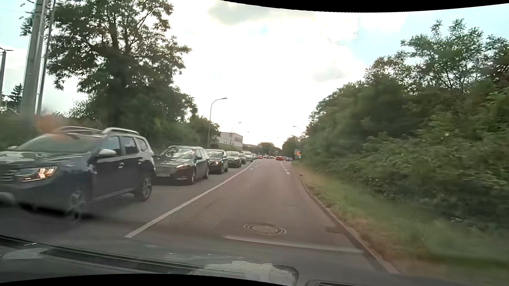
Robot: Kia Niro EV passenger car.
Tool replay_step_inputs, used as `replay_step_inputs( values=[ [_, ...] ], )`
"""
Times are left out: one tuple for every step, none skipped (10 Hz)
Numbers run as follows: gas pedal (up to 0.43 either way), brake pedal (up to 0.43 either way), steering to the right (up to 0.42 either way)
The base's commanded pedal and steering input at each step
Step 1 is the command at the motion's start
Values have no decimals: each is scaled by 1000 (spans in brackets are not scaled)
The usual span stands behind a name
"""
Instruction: Follow the waypoints while adhering to traffic rules and regulations
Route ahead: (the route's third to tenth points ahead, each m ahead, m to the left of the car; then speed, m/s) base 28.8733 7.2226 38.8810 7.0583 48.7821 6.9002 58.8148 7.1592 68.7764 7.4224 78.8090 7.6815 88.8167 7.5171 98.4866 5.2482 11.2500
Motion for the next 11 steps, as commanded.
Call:
replay_step_inputs(
  values=[
    [67,0,-4],
    [67,0,-4],
    [67,0,-4],
    [67,0,-3],
    [67,0,-3],
    [67,0,-3],
    [67,0,-3],
    [67,0,1],
    [67,0,2],
    [67,0,2],
    [67,0,2]
  ],
)
